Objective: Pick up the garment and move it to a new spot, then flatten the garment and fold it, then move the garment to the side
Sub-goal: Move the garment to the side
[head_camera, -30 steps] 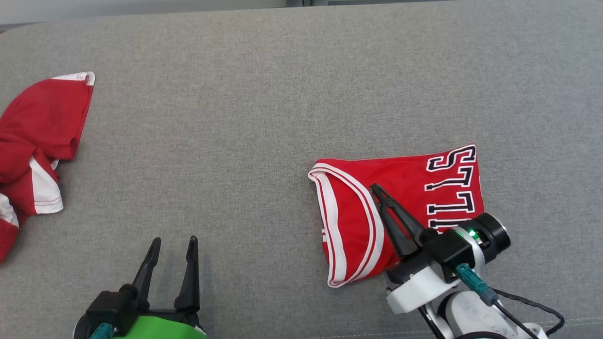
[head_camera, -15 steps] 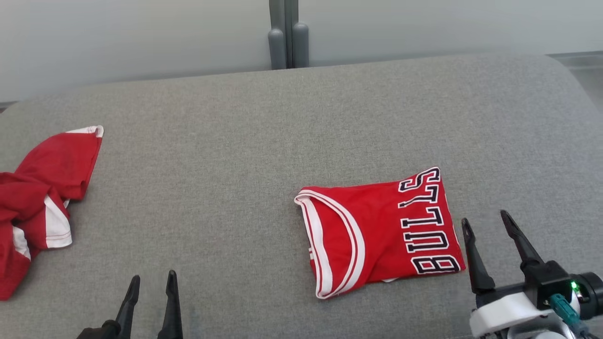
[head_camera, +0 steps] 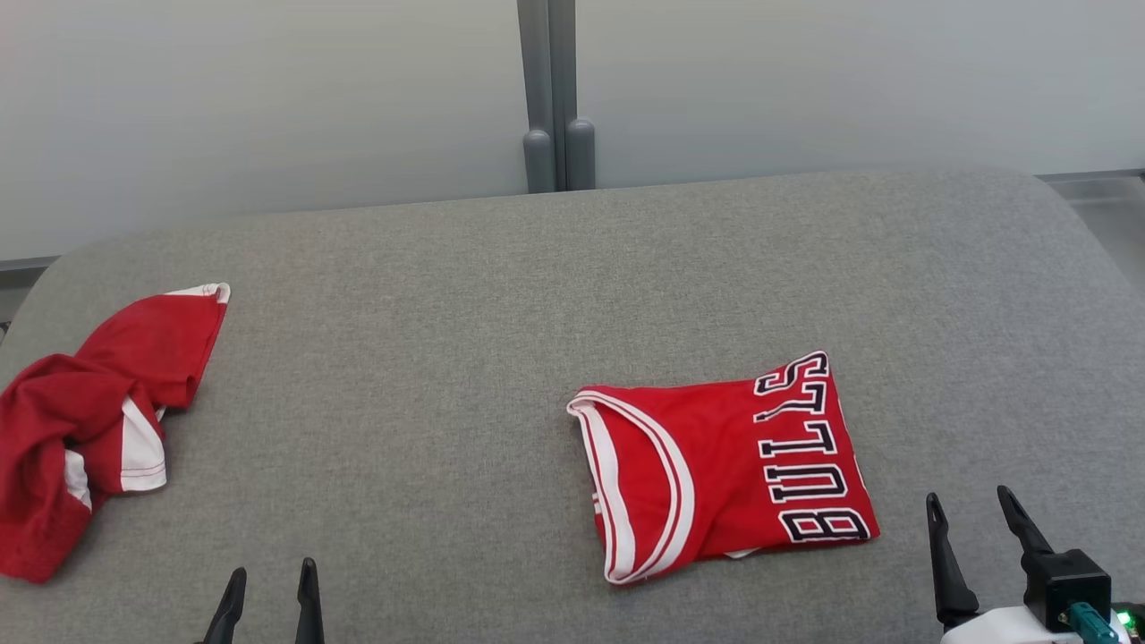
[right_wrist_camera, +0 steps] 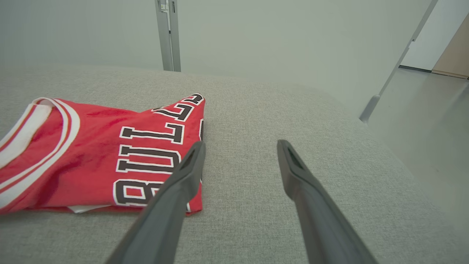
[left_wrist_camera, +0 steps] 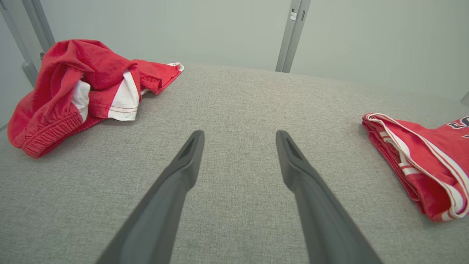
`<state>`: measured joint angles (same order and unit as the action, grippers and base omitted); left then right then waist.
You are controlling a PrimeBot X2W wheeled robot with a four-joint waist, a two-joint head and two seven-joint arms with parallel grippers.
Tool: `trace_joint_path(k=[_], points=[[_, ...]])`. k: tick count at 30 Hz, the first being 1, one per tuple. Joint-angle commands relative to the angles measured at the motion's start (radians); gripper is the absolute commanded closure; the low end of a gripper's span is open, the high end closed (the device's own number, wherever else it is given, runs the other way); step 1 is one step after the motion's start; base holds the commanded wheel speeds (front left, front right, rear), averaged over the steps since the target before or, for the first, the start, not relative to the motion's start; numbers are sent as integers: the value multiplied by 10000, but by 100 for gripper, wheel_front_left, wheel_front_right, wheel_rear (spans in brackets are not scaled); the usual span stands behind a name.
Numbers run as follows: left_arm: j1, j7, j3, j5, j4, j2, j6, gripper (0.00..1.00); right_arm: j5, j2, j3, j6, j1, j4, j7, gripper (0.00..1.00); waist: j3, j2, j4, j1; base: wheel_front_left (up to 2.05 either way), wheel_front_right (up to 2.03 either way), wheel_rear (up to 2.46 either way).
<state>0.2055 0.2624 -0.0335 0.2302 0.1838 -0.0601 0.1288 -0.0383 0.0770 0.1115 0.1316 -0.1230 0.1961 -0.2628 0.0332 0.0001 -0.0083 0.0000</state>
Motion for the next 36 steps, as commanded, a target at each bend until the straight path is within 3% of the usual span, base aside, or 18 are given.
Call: trace_joint_path(k=[1, 16, 21, 23, 25, 32, 36], points=[[159, 28, -49, -70, -18, -72, 35, 0, -15, 6, 30, -18, -143, 75, -28, 0, 60, -1, 72, 0, 0, 0, 0], [143, 26, 142, -132, -353, -43, 36, 0, -64, -30, -219, -18, 199, 223, -28, 0, 61, -1, 137, 0, 0, 0, 0], [112, 28, 243, -150, -475, -28, 36, 0, 604, 35, -643, -20, 505, 171, -28, 0, -51, -1, 141, 0, 0, 0, 0], [126, 26, 287, -155, -557, -16, 36, 0, 1100, 230, -993, -18, 683, 733, -26, 0, -114, -1, 149, 0, 0, 0, 0], [134, 26, 336, -86, -609, 1, 36, 0, 1700, 541, -1299, -18, 1319, 1242, 560, 0, -203, -1, 141, 0, 0, 0, 0], [-337, 26, 692, 30, -709, 40, 36, 0, 3648, 1382, -2229, -15, 3674, 1977, 4251, 0, -1058, -1, 270, 0, 0, 0, 0], [-622, 26, 990, 29, -604, -19, 36, 0, 3910, 1719, -2393, -15, 4528, 2622, 5201, 0, -1464, -1, 575, 0, 0, 0, 0]])
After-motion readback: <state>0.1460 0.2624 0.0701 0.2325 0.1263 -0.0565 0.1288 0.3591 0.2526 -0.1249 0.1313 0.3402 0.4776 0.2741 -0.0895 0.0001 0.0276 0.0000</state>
